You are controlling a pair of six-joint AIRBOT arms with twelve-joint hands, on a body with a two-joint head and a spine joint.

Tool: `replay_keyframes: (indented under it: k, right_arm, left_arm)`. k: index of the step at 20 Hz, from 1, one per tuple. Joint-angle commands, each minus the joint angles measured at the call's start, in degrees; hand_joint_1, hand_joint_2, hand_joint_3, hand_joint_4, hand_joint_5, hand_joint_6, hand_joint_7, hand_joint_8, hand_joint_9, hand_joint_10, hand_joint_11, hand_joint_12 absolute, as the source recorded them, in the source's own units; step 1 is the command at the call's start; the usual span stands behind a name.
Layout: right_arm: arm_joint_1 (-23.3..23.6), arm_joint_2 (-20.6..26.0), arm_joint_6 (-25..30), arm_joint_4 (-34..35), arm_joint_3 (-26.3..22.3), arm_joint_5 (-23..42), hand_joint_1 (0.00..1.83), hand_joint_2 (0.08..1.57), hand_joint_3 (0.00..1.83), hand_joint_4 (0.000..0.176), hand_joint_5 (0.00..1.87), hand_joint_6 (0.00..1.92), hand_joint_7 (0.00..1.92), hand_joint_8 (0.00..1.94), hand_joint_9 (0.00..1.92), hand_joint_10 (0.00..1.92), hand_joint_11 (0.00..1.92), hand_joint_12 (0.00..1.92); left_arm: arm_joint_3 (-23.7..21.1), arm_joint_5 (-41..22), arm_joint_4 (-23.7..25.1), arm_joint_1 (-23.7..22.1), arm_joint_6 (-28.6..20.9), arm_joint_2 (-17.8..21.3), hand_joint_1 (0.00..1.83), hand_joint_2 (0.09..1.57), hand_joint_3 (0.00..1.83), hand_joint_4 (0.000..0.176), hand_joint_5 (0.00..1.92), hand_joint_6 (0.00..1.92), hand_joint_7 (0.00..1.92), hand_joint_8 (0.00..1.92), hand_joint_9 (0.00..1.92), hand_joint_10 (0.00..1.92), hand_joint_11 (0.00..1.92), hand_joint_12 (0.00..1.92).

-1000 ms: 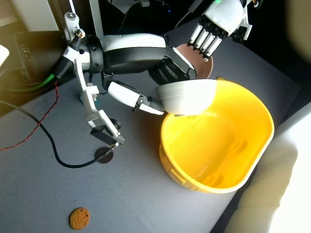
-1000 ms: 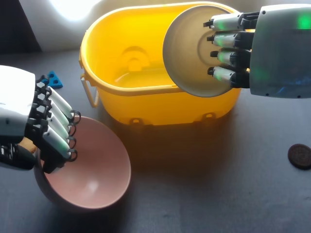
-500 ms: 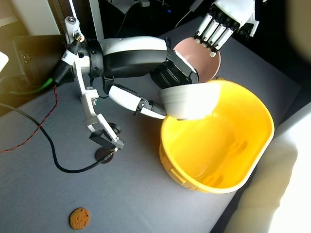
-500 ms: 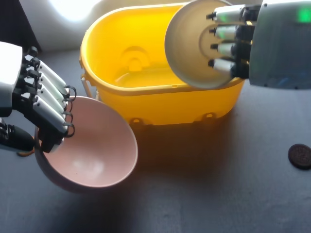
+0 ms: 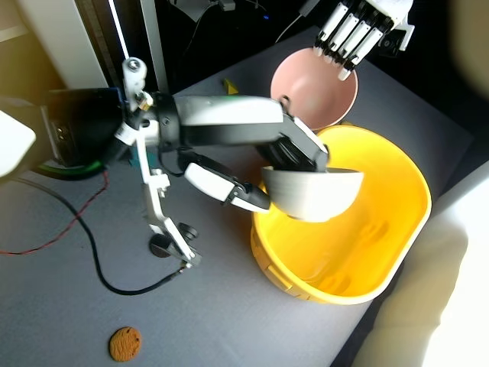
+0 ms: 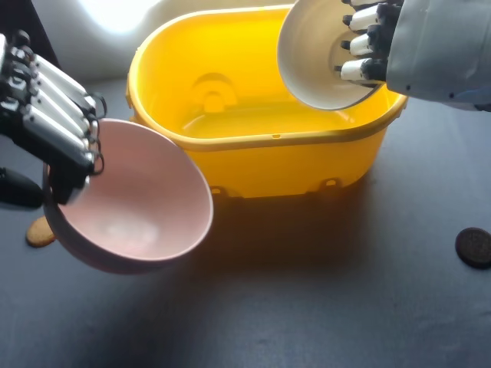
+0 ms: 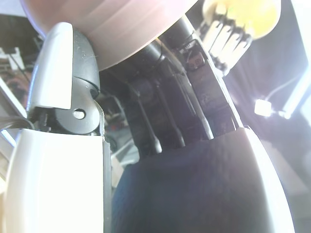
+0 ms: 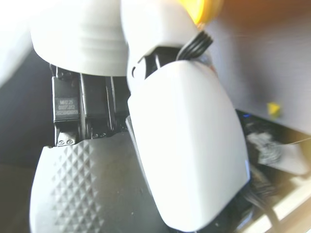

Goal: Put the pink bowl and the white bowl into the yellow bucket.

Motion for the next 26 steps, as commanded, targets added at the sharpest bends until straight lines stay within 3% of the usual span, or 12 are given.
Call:
replay_keyframes:
  k: [1,10,12,18,26]
  right_arm:
    - [0.9,0.2,-0.2,3.5,0.2,4.4,1.37,1.12,0.00,0.000,0.95,1.09,1.04,0.75,0.83,1.25,0.70,1.04]
    - [1.5,-3.7,4.7,15.3,2.1,0.5,1.37,1.11,0.00,0.000,0.97,1.06,1.07,0.70,0.86,1.22,0.72,1.03]
    - [1.5,-3.8,6.3,17.6,2.1,-0.6,1.37,1.12,0.00,0.000,0.94,1.10,1.04,0.76,0.85,1.23,0.70,1.04]
    - [1.3,-3.9,9.0,20.1,2.5,-2.0,1.37,1.11,0.00,0.000,0.95,1.08,1.06,0.73,0.86,1.22,0.69,1.04]
    - [1.3,-4.0,9.0,20.6,2.8,-2.5,1.37,1.11,0.00,0.000,0.94,1.10,1.08,0.72,0.85,1.22,0.67,1.06]
  left_arm:
    - [0.6,-3.5,-7.2,-1.2,0.0,0.5,1.37,1.14,0.00,0.000,0.81,1.15,0.96,1.09,0.91,1.13,0.75,0.85]
    - [5.0,-3.0,-10.1,-5.1,-0.6,-2.3,1.37,1.13,0.00,0.000,0.84,1.10,0.96,1.08,0.94,1.11,0.75,0.90]
    - [6.1,-2.7,-10.2,-5.9,-0.6,-3.3,1.38,1.12,0.00,0.000,0.85,1.09,1.02,0.99,0.93,1.10,0.73,0.92]
    - [9.3,-1.2,-10.1,-8.1,-0.3,-6.8,1.37,1.15,0.00,0.000,0.78,1.20,0.94,1.12,0.88,1.17,0.70,0.94]
    - [14.1,-0.2,-9.8,-11.1,0.5,-12.3,1.37,1.13,0.00,0.000,0.81,1.14,0.98,1.07,0.92,1.11,0.73,0.94]
